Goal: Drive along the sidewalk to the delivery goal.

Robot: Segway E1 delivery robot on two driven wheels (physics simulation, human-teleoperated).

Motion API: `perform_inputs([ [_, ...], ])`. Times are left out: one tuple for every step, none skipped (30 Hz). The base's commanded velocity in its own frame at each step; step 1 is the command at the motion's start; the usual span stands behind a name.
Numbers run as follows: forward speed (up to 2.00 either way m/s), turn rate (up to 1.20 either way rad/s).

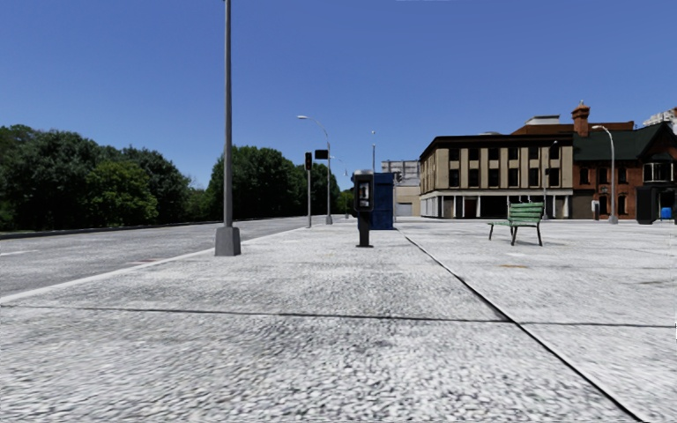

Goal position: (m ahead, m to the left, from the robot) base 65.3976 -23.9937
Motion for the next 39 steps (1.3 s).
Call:
perform_inputs([
  [1.53, -1.2],
  [1.53, -1.2],
  [1.53, -1.15],
  [1.53, -1.15],
  [1.54, 0.0],
  [1.55, 0.0],
  [1.55, 0.0],
  [1.55, 0.0],
  [1.55, 0.0],
  [1.55, 0.0],
  [1.55, 0.0],
  [1.55, 0.0],
  [1.55, 0.0],
  [1.55, 0.0],
  [1.55, 0.0],
  [1.55, 0.0],
  [1.55, 0.0],
  [1.55, 0.0],
  [1.55, 0.0],
  [1.55, -0.07],
  [1.55, -0.53],
  [1.55, -0.99],
  [1.55, -1.2],
  [1.55, -1.2],
  [1.55, -1.2],
  [1.55, -1.2],
  [1.55, -1.14],
  [1.55, -0.1],
  [1.55, -0.1],
  [1.55, 0.0],
  [1.55, 0.0],
  [1.55, 0.0],
  [1.55, 0.0],
  [1.55, 0.0],
  [1.55, 0.0],
  [1.56, 0.0],
  [1.56, 0.0],
  [1.56, 0.0],
  [1.56, 0.0],
])
